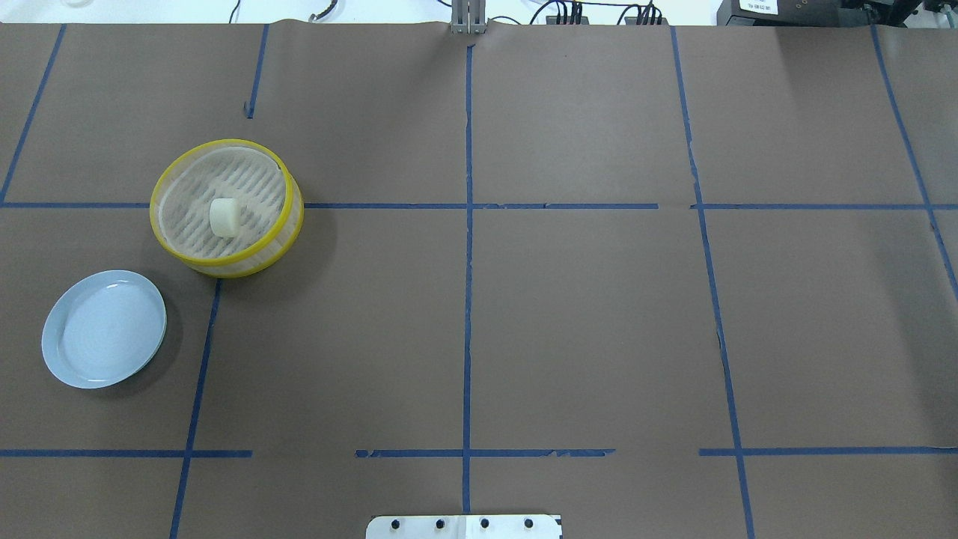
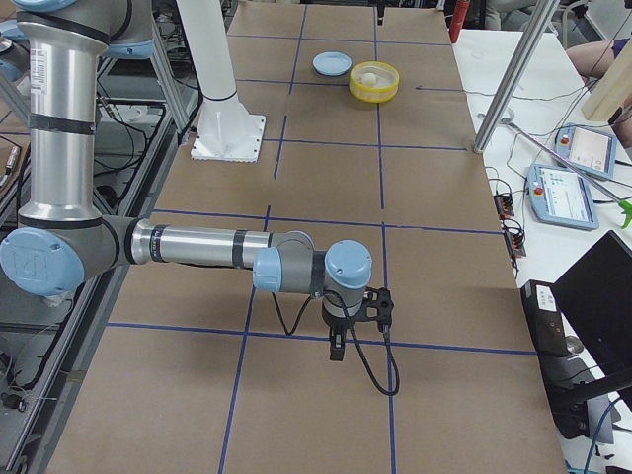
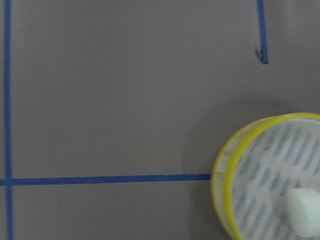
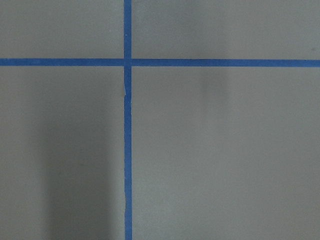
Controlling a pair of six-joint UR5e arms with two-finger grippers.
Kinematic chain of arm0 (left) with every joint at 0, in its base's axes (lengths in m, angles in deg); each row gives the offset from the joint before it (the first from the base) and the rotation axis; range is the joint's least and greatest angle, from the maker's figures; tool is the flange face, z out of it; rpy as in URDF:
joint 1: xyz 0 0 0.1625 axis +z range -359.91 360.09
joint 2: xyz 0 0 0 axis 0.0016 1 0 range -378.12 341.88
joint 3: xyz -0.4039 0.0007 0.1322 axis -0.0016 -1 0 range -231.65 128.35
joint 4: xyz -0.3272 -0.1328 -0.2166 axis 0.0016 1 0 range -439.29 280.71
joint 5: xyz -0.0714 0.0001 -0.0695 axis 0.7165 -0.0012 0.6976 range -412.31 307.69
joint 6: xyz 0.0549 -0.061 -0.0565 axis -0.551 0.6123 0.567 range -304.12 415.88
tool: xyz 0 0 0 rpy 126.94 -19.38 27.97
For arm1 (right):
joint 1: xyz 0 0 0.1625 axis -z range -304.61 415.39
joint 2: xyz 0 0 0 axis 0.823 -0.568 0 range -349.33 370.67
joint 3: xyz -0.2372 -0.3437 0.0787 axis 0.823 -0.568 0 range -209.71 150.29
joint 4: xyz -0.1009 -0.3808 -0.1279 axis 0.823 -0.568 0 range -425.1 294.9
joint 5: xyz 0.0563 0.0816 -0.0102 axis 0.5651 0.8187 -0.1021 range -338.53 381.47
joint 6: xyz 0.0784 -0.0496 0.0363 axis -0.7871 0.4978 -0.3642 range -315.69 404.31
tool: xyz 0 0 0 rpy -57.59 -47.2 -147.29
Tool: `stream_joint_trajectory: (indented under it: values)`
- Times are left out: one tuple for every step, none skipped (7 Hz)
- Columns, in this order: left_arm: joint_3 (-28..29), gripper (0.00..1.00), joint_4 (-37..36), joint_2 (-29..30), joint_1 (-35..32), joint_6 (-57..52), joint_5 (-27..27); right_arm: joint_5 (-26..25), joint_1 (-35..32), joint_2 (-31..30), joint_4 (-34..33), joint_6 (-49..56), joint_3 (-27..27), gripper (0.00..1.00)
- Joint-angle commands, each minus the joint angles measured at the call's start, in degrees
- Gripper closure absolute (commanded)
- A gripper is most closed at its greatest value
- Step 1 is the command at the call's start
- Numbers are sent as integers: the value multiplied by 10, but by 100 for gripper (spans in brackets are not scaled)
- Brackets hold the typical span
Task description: Place bun in steamer
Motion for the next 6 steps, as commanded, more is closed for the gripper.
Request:
stream_joint_trajectory:
  values:
    - [40, 1, -4, -53, -110, -158, 1, 0, 0, 0, 0, 0, 0, 0]
    - [53, 1, -12, -69, -130, -202, 2, 0, 0, 0, 0, 0, 0, 0]
    - [54, 1, -18, -78, -144, -208, 6, 0, 0, 0, 0, 0, 0, 0]
    - [55, 1, -48, -79, -144, -208, 21, 0, 0, 0, 0, 0, 0, 0]
    - [49, 1, -60, -89, -143, -207, 21, 0, 0, 0, 0, 0, 0, 0]
    - [53, 0, -60, -92, -142, -202, 36, 0, 0, 0, 0, 0, 0, 0]
